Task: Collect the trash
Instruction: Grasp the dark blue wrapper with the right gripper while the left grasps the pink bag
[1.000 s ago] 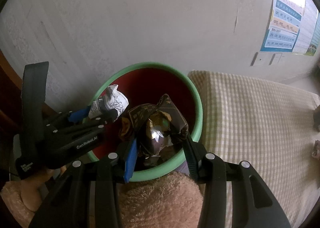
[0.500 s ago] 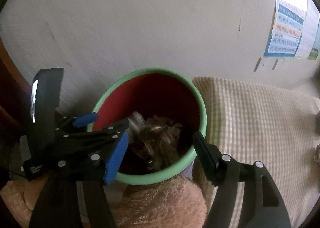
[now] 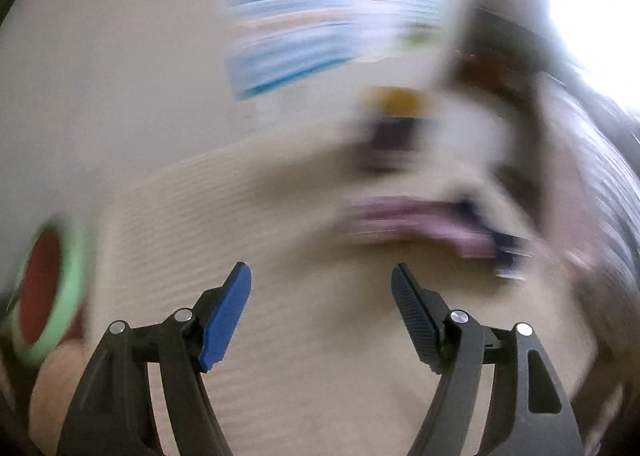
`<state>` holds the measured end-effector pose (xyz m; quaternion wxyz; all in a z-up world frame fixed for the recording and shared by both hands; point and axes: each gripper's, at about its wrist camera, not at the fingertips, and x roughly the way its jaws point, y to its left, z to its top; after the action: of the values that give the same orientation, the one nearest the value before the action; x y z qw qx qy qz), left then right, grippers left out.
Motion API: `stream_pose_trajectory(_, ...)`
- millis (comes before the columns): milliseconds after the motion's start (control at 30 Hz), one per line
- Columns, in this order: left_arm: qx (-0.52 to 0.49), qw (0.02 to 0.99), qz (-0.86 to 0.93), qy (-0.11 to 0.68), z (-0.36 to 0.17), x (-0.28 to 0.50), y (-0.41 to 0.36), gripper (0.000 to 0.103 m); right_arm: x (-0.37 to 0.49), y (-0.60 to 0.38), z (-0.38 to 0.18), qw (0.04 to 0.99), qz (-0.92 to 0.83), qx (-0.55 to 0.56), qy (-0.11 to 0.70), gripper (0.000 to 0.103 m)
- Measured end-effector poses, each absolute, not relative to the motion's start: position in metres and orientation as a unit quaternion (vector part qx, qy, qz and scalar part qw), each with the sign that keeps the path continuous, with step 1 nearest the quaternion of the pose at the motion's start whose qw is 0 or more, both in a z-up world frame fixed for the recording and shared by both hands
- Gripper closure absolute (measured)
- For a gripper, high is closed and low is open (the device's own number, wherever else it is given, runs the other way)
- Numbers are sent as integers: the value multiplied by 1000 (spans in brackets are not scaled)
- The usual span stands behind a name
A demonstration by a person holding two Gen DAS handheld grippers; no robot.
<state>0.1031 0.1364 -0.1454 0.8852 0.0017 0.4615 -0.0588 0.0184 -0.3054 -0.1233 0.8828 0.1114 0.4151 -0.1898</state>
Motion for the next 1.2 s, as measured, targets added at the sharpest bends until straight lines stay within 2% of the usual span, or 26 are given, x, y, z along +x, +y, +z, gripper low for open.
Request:
stream_pose_trajectory(167, 15, 881, -93, 464, -139, 98, 92, 23, 13, -433, -137, 836, -297, 172, 427, 33)
stream_pose_trajectory(367, 15, 866, -144, 479, -133, 86, 46, 23, 52, -469, -185, 804, -250, 200, 501, 34)
stream_pose_trajectory(433, 34, 865, -150, 478, -131, 81, 35, 23, 54, -469, -196, 795, -238, 217, 514, 58)
stream_pose_trajectory(467, 44, 865, -152, 475, -130, 79, 29, 23, 53, -468, -195, 799, -227, 228, 508, 67)
stream_pose_trajectory(500, 50, 866, -154, 473, -128, 77, 24, 23, 50, -464, -194, 804, -209, 241, 502, 83)
stream_pose_trajectory(533, 52, 866, -155, 472, -127, 77, 20, 23, 49, -457, -193, 805, -179, 261, 502, 87)
stream_pose_trajectory(700, 62, 859, -179, 477, -127, 76, -10, 23, 30, -401, -196, 796, -77, 311, 514, 93)
stream_pose_trajectory(900, 74, 843, -233, 479, -128, 63, -58, 23, -23, -324, -204, 776, -11, 373, 508, 93)
stream_pose_trajectory(1200, 51, 816, -298, 494, -138, 63, -149, 23, -114, -302, -179, 830, -141, 342, 416, 93)
